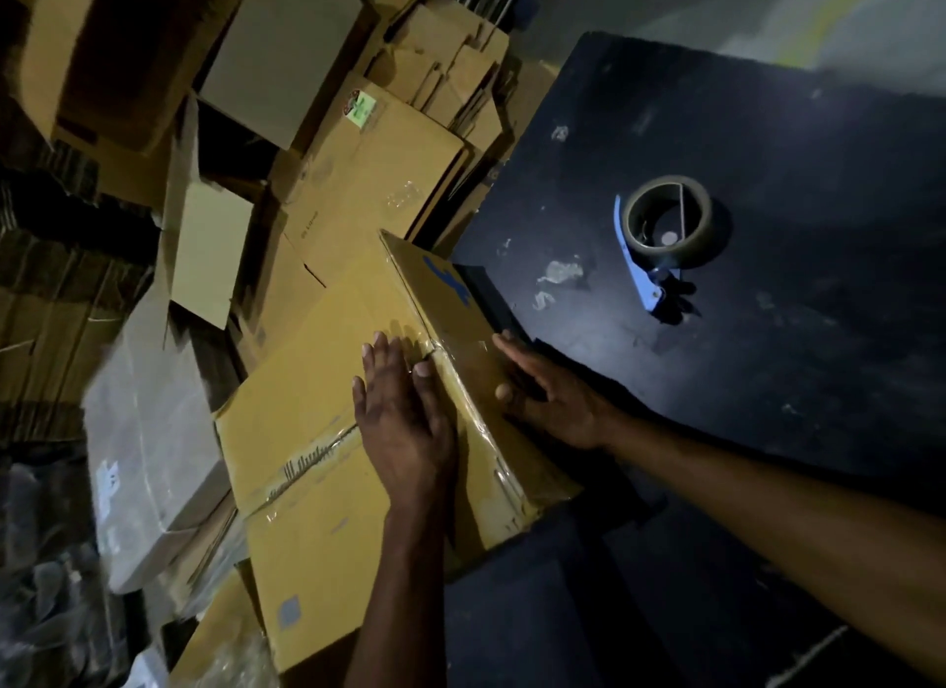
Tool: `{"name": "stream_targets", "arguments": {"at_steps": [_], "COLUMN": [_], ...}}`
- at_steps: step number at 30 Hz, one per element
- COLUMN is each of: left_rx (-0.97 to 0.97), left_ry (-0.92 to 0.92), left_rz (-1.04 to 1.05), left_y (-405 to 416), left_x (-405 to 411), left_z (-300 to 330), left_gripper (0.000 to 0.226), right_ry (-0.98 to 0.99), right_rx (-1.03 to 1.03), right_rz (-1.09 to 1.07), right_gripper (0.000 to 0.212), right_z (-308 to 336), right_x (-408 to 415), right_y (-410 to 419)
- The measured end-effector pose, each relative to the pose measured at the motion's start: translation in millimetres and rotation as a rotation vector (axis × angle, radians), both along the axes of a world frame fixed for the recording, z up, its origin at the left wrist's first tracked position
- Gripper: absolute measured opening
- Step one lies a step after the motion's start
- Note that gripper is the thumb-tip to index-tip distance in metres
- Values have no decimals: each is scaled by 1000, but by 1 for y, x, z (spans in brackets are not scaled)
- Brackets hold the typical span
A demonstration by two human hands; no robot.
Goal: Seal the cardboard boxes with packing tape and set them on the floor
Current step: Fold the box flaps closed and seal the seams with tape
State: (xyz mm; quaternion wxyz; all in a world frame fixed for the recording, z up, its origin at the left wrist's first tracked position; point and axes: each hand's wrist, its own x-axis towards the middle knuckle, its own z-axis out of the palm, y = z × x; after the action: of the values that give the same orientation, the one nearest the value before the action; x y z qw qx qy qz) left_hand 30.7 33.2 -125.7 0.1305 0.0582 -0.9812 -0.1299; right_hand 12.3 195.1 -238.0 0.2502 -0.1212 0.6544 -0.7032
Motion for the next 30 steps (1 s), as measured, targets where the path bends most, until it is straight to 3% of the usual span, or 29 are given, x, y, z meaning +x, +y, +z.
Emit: {"name": "stream_targets", "arguments": {"at_steps": [2,6,12,17,22,26,30], "left_rx": [15,48,237,30,-6,-229,-263], "left_ry": [-10,-37,-151,-209,-198,-14,114], "left_rz": [7,-67,-234,-373,-351,-352,-342], "left_y": [5,16,20,10,5,0,4], "left_x": [11,60,131,133,130,127,127], "left_z": [4,7,10,4,8,-12,-27], "left_gripper": [48,47,54,81,70,62,61], "right_ry": [-46,45,-59,-37,-211,-267,-274], "right_rx": [-142,-51,-167,-100,-75,-113,-135], "right_rz": [-18,106,11,142,54,-17,-105], "right_gripper": [97,100,99,100,84,77,72], "right_z": [13,15,9,9,0,2,5], "right_x": [7,21,28,37,45,60,71], "right_y": [4,6,15,23,50,62,66]}}
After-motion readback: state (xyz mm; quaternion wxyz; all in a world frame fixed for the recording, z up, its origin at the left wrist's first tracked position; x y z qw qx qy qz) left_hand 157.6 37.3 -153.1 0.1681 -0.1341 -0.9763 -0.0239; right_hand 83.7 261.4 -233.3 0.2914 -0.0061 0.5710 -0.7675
